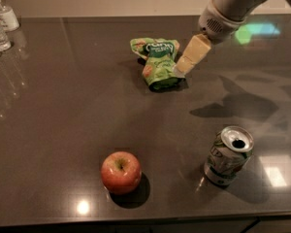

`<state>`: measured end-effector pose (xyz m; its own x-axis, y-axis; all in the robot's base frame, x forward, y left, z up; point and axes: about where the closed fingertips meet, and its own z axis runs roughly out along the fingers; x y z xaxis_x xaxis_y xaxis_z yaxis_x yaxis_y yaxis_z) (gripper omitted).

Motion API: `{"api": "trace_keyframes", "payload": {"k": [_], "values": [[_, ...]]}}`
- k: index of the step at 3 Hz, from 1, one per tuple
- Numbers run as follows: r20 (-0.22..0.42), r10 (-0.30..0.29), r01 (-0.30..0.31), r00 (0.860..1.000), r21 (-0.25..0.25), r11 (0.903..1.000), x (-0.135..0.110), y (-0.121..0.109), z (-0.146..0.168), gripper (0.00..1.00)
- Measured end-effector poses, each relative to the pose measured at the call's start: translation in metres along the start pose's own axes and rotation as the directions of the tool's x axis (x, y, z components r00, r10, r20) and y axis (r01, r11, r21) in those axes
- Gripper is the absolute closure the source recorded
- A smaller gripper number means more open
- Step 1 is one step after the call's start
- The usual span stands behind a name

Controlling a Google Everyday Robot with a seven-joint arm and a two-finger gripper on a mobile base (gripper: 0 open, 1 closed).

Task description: Move green rice chip bag near apple

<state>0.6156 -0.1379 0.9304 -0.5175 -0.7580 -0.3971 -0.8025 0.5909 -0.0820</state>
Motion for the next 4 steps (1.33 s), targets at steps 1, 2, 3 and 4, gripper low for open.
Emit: {"api": "trace_keyframes", "payload": {"k": [1, 2, 3, 4], "values": [[-0.035, 0.083, -0.085, 0.996, -0.054, 0.9950, -0.018, 0.001, 0.030, 0.00], [-0.062, 0.155, -0.160, 0.986, -0.080, 0.9839, -0.030, 0.000, 0.054, 0.00], [-0.086, 0.214, -0.222, 0.973, -0.088, 0.9711, -0.041, 0.002, 0.071, 0.00], [-0.127, 0.270, -0.281, 0.954, -0.077, 0.9566, -0.046, 0.001, 0.090, 0.00]]}}
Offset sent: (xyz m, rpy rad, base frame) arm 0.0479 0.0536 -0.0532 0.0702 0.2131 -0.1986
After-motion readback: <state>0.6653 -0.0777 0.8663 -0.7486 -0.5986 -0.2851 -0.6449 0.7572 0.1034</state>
